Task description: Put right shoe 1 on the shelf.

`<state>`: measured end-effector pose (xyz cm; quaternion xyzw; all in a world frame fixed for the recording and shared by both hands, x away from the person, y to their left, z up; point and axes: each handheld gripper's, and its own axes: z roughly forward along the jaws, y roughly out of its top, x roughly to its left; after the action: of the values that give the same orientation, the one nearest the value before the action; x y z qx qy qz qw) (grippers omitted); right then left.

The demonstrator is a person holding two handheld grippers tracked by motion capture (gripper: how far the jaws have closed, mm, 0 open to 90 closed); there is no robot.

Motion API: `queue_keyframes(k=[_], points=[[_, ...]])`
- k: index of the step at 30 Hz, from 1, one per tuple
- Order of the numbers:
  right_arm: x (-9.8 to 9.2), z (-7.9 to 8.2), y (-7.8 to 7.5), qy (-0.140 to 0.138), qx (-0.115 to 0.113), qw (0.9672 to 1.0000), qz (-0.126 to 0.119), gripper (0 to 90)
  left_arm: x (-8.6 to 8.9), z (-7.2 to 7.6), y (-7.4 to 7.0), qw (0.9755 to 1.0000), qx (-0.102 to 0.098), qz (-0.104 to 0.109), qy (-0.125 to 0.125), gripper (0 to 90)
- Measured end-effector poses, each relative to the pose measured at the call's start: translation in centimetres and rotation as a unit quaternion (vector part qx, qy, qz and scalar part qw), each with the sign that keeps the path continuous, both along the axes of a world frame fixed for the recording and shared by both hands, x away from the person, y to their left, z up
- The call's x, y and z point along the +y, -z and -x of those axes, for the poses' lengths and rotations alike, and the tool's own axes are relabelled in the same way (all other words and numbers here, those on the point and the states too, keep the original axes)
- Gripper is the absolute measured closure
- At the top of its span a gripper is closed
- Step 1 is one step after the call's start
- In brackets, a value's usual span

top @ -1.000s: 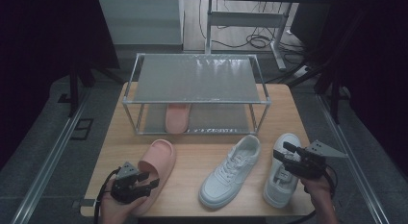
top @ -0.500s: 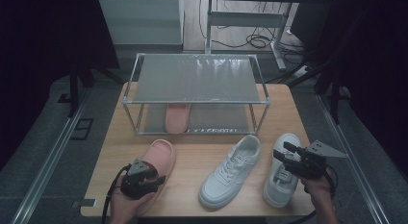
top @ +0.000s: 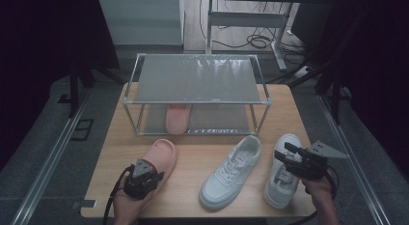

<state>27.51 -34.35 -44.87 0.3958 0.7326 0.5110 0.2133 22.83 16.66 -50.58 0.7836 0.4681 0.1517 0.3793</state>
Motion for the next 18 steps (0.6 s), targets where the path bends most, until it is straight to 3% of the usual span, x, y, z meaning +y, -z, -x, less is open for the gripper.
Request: queue_keyframes(k=[8, 18], points=[[0.1, 0.0, 0.0, -0.001, 0.002, 1.0000, 0.000, 42.9, -0.4, 0.3, -1.4, 0.9997, -0.023, 0.006, 0.006, 82.1], [0.1, 0.0, 0.0, -0.001, 0.000, 1.0000, 0.000, 42.9, -4.1, -1.9, -2.7, 0.9985, -0.041, 0.022, 0.030, 81.9]])
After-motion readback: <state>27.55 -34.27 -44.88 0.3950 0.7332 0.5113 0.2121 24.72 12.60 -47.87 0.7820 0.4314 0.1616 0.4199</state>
